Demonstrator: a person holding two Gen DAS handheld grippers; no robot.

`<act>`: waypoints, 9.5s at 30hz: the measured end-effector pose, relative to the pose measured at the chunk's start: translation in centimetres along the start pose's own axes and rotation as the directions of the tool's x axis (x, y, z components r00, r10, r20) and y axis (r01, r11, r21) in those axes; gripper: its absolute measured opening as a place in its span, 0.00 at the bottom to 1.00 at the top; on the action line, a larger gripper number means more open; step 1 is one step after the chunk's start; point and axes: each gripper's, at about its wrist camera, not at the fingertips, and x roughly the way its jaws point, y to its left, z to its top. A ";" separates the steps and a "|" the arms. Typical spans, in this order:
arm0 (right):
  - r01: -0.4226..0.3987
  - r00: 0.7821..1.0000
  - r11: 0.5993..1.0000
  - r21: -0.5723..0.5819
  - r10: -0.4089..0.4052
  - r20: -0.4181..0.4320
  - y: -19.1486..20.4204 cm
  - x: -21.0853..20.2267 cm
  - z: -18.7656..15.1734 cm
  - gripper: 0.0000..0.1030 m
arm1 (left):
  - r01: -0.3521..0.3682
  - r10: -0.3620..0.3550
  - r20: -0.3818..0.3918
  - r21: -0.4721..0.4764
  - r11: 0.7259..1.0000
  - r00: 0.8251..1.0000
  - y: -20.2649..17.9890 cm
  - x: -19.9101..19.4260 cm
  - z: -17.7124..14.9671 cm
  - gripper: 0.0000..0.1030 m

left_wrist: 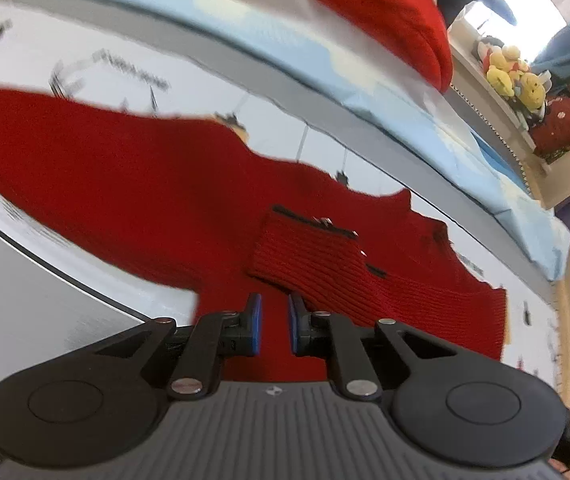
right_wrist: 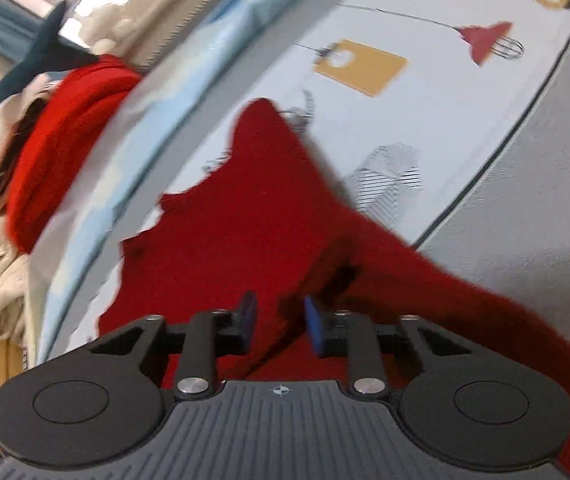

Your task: Fold small clothes

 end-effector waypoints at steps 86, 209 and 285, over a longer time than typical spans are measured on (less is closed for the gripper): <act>0.066 0.992 0.927 -0.370 -0.099 -0.071 8.4 -0.8 0.0 0.45 | -0.118 0.271 0.168 -0.603 0.789 0.948 28.8 -1.5 8.5 0.07; 0.112 0.990 0.929 -0.352 -0.134 -0.038 4.9 3.6 4.3 0.28 | -0.077 0.103 -0.172 0.152 0.985 0.980 1.0 5.9 5.8 0.26; 0.213 0.971 0.940 -0.267 -0.234 -0.049 -13.9 -18.5 -11.0 0.44 | -0.076 0.102 -0.131 0.193 0.978 0.986 11.8 -12.6 -22.0 0.30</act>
